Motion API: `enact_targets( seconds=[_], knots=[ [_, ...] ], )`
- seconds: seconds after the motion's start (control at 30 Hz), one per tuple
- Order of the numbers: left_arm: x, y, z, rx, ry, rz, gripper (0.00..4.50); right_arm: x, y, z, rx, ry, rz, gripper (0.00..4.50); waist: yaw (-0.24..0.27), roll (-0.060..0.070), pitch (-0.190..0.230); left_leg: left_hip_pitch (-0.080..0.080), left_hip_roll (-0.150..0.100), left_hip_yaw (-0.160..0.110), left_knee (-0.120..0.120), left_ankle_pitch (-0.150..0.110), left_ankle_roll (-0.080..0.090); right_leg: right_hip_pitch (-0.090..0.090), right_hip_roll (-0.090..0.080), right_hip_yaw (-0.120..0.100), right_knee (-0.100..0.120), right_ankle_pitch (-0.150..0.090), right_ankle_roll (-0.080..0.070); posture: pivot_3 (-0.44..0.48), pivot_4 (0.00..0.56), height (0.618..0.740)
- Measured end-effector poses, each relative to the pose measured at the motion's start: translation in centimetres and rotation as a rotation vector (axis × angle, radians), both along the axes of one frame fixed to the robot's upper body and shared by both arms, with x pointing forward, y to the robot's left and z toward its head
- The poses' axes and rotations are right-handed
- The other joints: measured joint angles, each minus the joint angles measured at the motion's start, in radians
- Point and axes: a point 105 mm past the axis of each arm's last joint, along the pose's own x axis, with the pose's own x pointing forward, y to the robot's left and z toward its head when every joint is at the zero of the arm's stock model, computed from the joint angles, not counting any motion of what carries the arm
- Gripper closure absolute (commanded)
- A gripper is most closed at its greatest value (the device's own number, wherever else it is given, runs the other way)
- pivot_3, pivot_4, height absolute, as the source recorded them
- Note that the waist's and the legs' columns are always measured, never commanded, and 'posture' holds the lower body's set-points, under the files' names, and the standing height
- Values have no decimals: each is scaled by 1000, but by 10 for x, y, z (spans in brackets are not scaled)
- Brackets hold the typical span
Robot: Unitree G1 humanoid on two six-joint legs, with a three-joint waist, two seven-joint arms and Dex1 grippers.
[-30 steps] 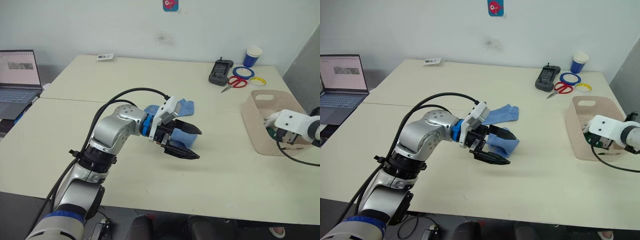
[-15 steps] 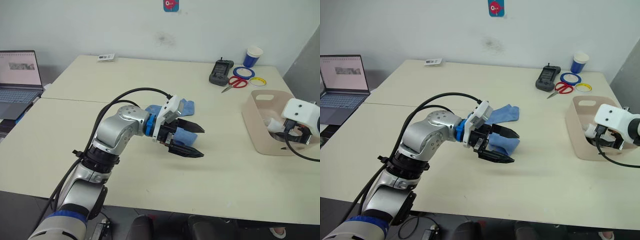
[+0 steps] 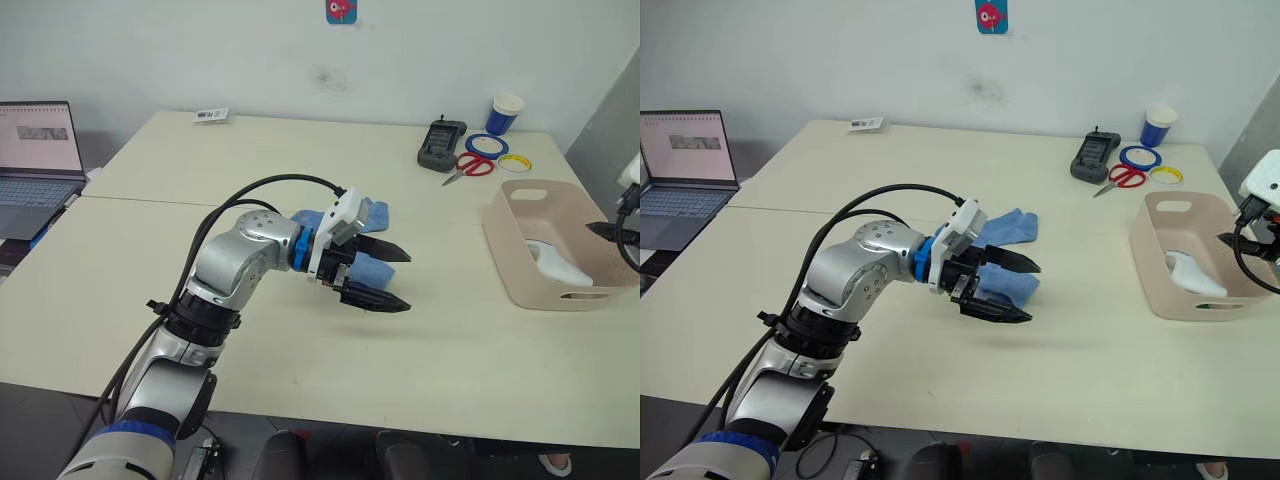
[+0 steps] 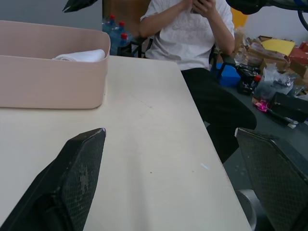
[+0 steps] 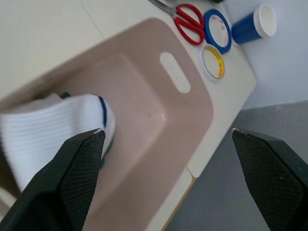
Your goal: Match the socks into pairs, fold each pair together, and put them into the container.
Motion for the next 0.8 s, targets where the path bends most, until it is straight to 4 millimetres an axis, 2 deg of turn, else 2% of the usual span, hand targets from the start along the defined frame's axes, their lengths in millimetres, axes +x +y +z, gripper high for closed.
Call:
enact_targets(
  seconds=[0.07,0.13,0.4,0.5,0.6,0.7,0.73,0.8],
  knots=[
    [0,0,0,-2,-2,4,0,5,3,-22,15,54,9,10,0,1,0,0,0,0,0,1,-2,0,0,0,1,0,0,0,150,725],
    [1,-1,1,-5,-8,4,0,7,8,-35,10,93,25,10,0,4,1,0,0,0,0,2,-3,0,0,0,1,0,0,0,150,725],
    [2,-1,1,-10,-18,24,0,4,12,-44,-22,126,45,10,1,5,1,0,0,1,0,2,-3,0,0,0,1,1,-2,0,150,725],
    [5,-2,4,-36,-27,45,0,8,8,-26,-34,24,19,10,1,5,1,0,0,0,0,2,-3,0,0,0,1,1,-2,0,150,725],
    [15,6,20,-117,-67,132,0,6,9,22,-2,-210,4,10,1,5,1,0,0,0,0,2,-4,0,0,0,1,1,-2,0,150,725],
    [28,27,28,-145,-113,243,0,-7,32,57,102,-417,72,10,-1,5,0,1,0,-1,-1,2,-4,0,2,-1,1,1,-2,0,150,725],
    [34,41,24,-137,-122,299,0,-14,45,61,153,-471,108,10,-2,5,0,2,1,-1,-1,2,-4,1,3,-2,1,1,-2,0,150,725],
    [40,59,14,-108,-125,373,0,-21,61,56,237,-492,137,10,-1,5,0,2,1,-1,-1,2,-4,2,3,-2,2,1,-2,0,150,725]
  ],
)
